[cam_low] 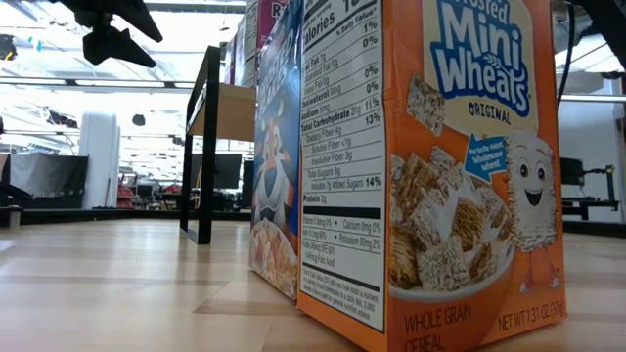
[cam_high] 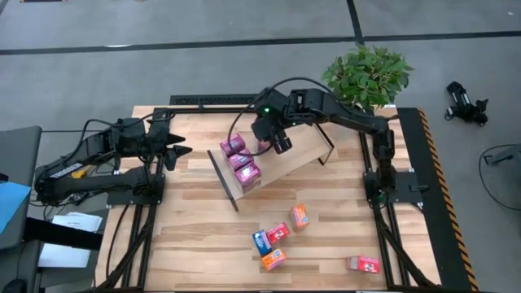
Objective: Stack cereal on shelf
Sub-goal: Put the middle red cereal box on the shelf, then put the top orange cereal box on the shelf
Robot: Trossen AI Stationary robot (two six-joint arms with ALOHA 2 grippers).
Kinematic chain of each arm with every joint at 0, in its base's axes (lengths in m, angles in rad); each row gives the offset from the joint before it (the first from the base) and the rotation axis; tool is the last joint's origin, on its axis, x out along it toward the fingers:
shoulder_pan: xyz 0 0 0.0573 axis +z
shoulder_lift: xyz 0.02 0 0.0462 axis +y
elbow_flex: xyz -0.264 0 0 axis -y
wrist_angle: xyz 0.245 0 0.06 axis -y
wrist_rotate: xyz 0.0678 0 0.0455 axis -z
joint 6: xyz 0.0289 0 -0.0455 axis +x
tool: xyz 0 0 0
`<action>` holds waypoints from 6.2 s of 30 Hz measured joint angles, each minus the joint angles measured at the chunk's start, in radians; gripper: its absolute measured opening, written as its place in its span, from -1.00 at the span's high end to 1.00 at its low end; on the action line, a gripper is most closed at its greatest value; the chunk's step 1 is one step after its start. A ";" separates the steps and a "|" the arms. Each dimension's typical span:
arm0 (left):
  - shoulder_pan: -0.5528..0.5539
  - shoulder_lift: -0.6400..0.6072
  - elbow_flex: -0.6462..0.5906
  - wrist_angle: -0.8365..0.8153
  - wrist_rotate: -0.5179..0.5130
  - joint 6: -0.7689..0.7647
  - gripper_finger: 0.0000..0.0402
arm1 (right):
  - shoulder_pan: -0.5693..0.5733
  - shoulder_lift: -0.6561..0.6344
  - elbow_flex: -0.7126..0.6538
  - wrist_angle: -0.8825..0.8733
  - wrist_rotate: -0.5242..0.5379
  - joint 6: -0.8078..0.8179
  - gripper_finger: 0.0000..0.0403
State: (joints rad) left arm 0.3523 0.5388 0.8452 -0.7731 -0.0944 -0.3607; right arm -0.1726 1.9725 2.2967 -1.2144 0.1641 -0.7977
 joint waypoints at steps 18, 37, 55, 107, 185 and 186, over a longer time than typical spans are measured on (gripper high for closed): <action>0.000 0.000 0.000 0.000 -0.026 0.024 -0.34 | -0.013 -0.131 0.037 -0.313 -0.077 0.418 0.22; 0.000 0.000 0.000 -0.004 -0.072 0.018 -0.34 | -0.101 -0.613 -0.899 0.370 -0.394 0.511 0.64; 0.000 0.000 0.000 0.003 -0.104 -0.040 -0.34 | -0.098 -0.580 -1.231 0.870 -0.269 0.480 0.85; 0.000 0.005 0.000 -0.001 -0.093 0.001 -0.34 | 0.552 -0.414 -0.972 0.210 -0.009 1.615 -0.31; 0.000 0.005 0.000 -0.053 -0.018 0.151 -0.34 | 0.490 -0.252 -0.794 -0.014 -0.316 1.903 -0.78; 0.000 0.005 0.000 -0.053 -0.018 0.151 -0.34 | 0.495 -0.253 -0.783 -0.013 -0.297 1.906 -0.78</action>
State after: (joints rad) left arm 0.3519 0.5434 0.8455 -0.8261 -0.1120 -0.2096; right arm 0.3225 1.7191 1.5138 -1.2270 -0.1331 1.1087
